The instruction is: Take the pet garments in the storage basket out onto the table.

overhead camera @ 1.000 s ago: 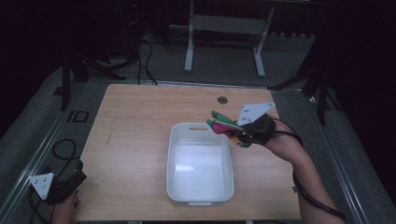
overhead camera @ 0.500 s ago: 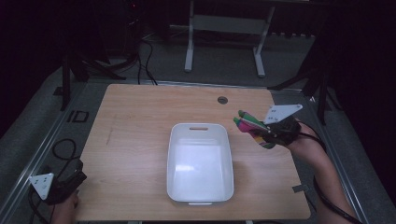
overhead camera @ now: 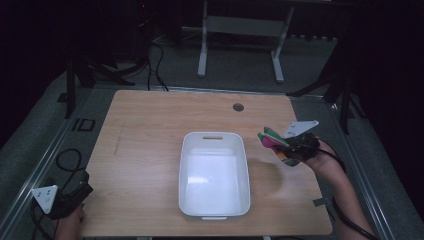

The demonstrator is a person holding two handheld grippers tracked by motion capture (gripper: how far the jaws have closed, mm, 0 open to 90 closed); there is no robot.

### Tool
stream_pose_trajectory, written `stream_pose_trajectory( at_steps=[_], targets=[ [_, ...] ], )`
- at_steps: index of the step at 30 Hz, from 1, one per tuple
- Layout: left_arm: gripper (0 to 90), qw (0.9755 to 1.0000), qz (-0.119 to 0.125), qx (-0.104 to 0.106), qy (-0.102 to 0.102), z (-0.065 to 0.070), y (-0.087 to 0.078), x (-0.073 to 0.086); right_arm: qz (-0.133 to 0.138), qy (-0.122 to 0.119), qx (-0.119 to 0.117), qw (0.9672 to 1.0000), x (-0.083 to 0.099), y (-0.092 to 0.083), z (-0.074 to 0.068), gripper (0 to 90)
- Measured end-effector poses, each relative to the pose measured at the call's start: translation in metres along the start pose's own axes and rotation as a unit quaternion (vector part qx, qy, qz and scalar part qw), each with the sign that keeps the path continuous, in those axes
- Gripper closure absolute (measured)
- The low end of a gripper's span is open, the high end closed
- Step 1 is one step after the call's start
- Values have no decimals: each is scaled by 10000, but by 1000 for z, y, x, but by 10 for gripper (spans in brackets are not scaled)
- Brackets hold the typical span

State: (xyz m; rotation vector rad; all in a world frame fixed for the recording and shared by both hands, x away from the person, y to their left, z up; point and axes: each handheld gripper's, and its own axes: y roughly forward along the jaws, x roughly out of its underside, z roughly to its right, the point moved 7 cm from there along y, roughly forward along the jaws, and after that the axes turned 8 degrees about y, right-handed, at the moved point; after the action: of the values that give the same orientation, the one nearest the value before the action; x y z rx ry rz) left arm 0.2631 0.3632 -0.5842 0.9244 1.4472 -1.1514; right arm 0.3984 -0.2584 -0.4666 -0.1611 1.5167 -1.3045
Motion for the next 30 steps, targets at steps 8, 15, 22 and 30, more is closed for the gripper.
stream_pose_trajectory(
  at_steps=[8, 15, 22, 30],
  targets=[
    [12, 10000, 6, 12, 15, 0, 0, 0, -291, 291, -44, 9991, 20, 54, -1, 721],
    [12, 10000, 3, 18, 12, 0, 0, 0, -264, 618, 29, 9977, 31, 83, -1, 719],
    [12, 10000, -1, 3, 31, 0, 0, 0, -407, 658, -105, 9969, 38, 105, -11, 711],
    [12, 10000, 7, -2, 28, 0, 0, 0, -487, 781, -206, 9955, 42, 121, -19, 694]
  ],
)
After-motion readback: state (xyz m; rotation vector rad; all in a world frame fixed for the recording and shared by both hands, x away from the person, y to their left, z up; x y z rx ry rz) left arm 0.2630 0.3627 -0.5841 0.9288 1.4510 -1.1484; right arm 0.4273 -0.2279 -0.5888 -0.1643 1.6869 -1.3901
